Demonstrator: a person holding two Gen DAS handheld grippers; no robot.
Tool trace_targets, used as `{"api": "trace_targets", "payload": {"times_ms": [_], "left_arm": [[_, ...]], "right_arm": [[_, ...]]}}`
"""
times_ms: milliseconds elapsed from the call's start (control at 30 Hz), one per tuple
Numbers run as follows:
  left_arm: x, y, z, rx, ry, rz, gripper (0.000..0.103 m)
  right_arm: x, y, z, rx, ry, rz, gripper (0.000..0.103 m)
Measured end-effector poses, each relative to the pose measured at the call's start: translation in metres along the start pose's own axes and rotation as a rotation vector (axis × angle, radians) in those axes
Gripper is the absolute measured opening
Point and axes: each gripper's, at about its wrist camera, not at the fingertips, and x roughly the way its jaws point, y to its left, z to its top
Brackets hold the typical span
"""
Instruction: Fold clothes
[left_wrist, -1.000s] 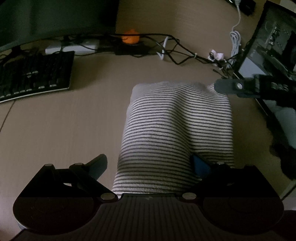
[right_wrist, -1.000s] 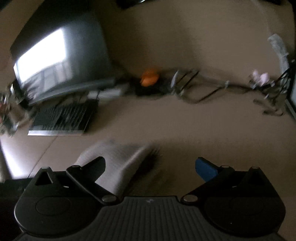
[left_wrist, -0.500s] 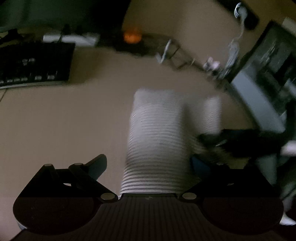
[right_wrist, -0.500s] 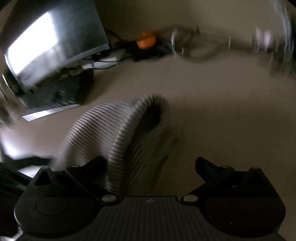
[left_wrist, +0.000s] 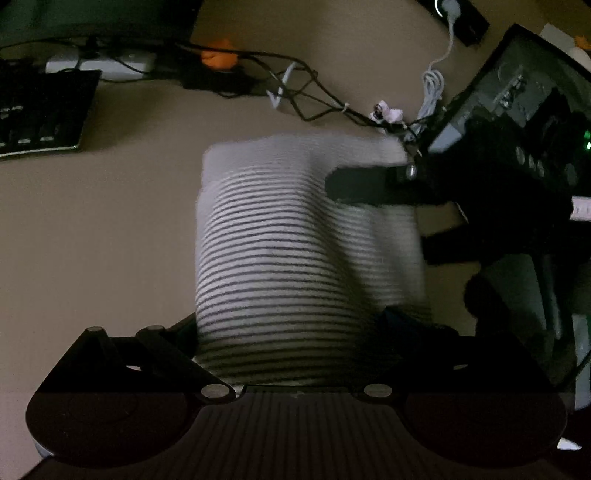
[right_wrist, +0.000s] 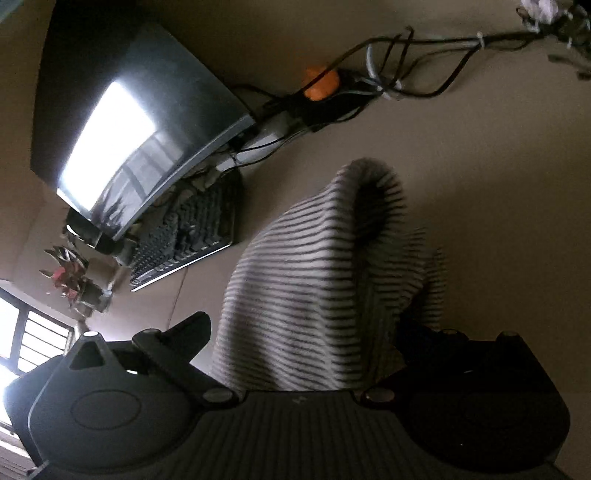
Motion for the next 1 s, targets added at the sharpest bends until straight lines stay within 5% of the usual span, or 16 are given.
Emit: {"api": "trace_targets", "payload": {"times_ms": [133,300,567,800,1000], "left_arm": [[0.002,-0.009,-0.007,0.056,0.0,0.044,0.101],[-0.006,-0.001,-0.004,0.018,0.001,0.005,0.1],[-0.02,0.027,0.011,-0.132,-0.04,-0.01,0.1],[-0.005,0.015,0.01,-0.067,-0.005,0.102,0.103],[-0.005,0.017,0.009,-0.097,-0.004,0.106,0.103]], "right_arm": [[-0.018,-0.006,0.001,-0.026,-0.096,-0.102,0.103],[-0.004,-0.005,-0.013,-0.233,-0.064,-0.405,0.103],[0.003,0.003,-0.025,-0.308,-0.111,-0.448,0.103],[0.006,0.006,-0.031,-0.328,-0.127,-0.465,0.103],[0.006,0.011,-0.035,-0.363,-0.144,-0.488,0.103]]}}
